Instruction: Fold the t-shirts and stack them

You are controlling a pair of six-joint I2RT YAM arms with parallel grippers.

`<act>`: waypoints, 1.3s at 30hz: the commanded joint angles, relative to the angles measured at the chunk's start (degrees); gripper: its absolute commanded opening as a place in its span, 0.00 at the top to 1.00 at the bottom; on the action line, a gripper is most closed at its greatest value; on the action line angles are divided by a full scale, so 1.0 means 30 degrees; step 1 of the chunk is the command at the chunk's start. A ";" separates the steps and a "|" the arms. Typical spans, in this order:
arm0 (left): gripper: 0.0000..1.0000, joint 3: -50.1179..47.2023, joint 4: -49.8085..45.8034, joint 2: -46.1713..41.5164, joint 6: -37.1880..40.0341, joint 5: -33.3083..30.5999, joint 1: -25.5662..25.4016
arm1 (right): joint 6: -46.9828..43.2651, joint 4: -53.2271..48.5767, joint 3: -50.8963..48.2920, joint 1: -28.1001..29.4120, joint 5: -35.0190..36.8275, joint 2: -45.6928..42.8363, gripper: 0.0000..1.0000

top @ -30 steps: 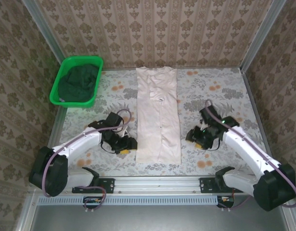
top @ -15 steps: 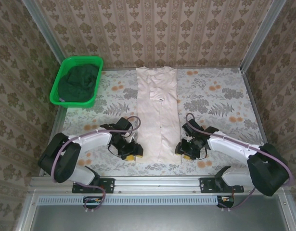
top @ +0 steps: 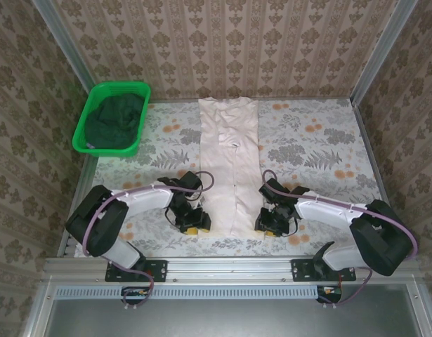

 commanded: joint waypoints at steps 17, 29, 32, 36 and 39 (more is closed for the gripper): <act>0.93 0.1052 0.0884 0.2658 0.0686 -0.0908 -0.1332 | -0.0531 -0.0023 0.0093 0.0180 0.0312 0.0580 0.92; 1.00 -0.0001 -0.0655 0.1093 0.1486 -0.2878 -0.0896 | -0.0877 -0.0521 -0.2056 -0.2039 -0.0686 -0.1057 1.00; 1.00 -0.0478 -0.0870 0.0772 0.1679 -0.3244 -0.0865 | -0.0466 -0.0379 -0.3008 -0.2801 -0.1198 -0.2049 1.00; 1.00 -0.0893 -0.0729 0.0301 0.1512 -0.2982 -0.0841 | -0.0267 -0.0745 -0.3531 -0.3106 -0.1275 -0.2705 1.00; 1.00 -0.1237 -0.0550 -0.0294 0.1393 -0.3026 -0.0731 | 0.0042 -0.1029 -0.3877 -0.3632 -0.1338 -0.3214 1.00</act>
